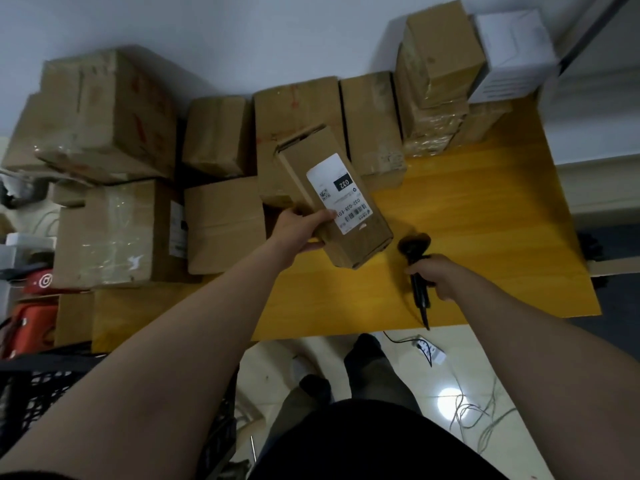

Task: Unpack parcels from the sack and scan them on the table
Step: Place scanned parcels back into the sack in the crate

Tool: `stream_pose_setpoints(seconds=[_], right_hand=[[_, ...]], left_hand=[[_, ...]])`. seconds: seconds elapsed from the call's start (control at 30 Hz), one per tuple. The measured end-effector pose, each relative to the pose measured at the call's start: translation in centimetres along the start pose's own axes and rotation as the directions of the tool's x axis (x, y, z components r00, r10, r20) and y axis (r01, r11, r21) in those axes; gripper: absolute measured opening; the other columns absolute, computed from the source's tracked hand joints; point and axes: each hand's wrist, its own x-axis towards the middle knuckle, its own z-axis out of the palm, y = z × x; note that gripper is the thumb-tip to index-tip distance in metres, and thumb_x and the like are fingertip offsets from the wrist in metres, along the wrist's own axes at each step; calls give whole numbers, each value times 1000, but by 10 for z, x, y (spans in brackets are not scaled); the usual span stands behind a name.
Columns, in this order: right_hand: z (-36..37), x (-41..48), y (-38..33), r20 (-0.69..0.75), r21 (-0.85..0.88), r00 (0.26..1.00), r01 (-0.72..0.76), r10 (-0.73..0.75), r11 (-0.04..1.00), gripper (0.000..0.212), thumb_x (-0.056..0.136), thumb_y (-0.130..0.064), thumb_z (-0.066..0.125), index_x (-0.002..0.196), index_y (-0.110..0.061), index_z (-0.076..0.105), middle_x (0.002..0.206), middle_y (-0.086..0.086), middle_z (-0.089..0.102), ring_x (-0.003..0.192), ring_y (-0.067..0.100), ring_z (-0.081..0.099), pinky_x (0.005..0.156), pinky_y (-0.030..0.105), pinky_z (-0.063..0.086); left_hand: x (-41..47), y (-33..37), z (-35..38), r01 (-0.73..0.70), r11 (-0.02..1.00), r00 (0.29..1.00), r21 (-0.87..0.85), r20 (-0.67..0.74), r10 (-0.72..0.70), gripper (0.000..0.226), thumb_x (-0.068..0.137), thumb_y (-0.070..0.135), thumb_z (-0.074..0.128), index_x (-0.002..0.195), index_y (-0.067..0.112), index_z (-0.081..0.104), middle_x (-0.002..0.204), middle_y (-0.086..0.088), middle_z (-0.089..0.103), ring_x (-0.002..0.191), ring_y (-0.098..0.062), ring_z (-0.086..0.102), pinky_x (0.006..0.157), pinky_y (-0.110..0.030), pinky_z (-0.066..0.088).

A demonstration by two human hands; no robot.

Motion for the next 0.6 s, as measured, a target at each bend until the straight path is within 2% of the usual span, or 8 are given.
stream_pose_setpoints(seconds=[0.03, 0.1, 0.2, 0.3, 0.4, 0.47, 0.6], right_hand=[[5, -8, -5, 4, 23, 999, 37, -38, 999, 49, 98, -13, 69, 142, -4, 49, 135, 19, 55, 123, 41, 54, 101, 51, 45], [13, -28, -20, -17, 57, 993, 115, -114, 992, 38, 96, -10, 68, 130, -6, 53, 117, 18, 59, 102, 38, 61, 86, 50, 52], [17, -69, -49, -140, 127, 957, 272, -255, 954, 13, 90, -6, 65, 102, -8, 62, 90, 12, 60, 69, 27, 61, 61, 38, 50], [26, -121, -75, -161, 165, 902, 425, -400, 890, 11, 91, -15, 69, 99, -7, 67, 70, 7, 60, 53, 23, 59, 54, 35, 47], [47, -174, -93, -39, 134, 857, 514, -514, 847, 17, 90, -23, 72, 94, -7, 67, 61, 5, 56, 47, 24, 55, 50, 34, 47], [64, -206, -103, 49, 53, 818, 570, -573, 820, 20, 90, -26, 73, 91, -8, 64, 60, 5, 54, 48, 23, 55, 50, 33, 46], [95, -255, -114, 165, -123, 766, 641, -621, 758, 24, 92, -28, 70, 104, -8, 62, 62, 4, 51, 52, 22, 51, 54, 32, 44]], left_hand=[[-4, -2, -6, 1, 1000, 1000, -7, -14, -1, 59, 84, 27, 85, 134, 12, 60, 128, -4, 70, 115, -25, 69, 90, -48, 62], [-14, -5, -18, -1, 1000, 999, -19, -34, 1, 63, 84, 28, 85, 137, 11, 57, 130, -5, 68, 116, -26, 68, 91, -48, 61], [-30, -4, -38, -52, 999, 998, -18, -33, 51, 59, 83, 30, 86, 133, 12, 60, 126, -4, 71, 111, -24, 71, 80, -39, 65], [-51, 5, -58, -129, 992, 990, 0, -63, 129, 48, 77, 30, 91, 117, 18, 67, 116, -2, 75, 103, -22, 73, 69, -33, 64], [-71, 19, -84, -212, 977, 974, 2, -83, 212, 53, 72, 30, 93, 116, 20, 66, 113, 2, 75, 101, -21, 74, 73, -37, 65], [-85, 32, -103, -247, 968, 966, -34, -88, 244, 60, 70, 28, 95, 119, 21, 61, 114, 2, 74, 100, -22, 75, 76, -42, 65], [-115, 52, -144, -346, 938, 932, -38, -129, 338, 58, 69, 27, 96, 116, 21, 62, 108, 4, 75, 90, -17, 76, 64, -33, 65]])
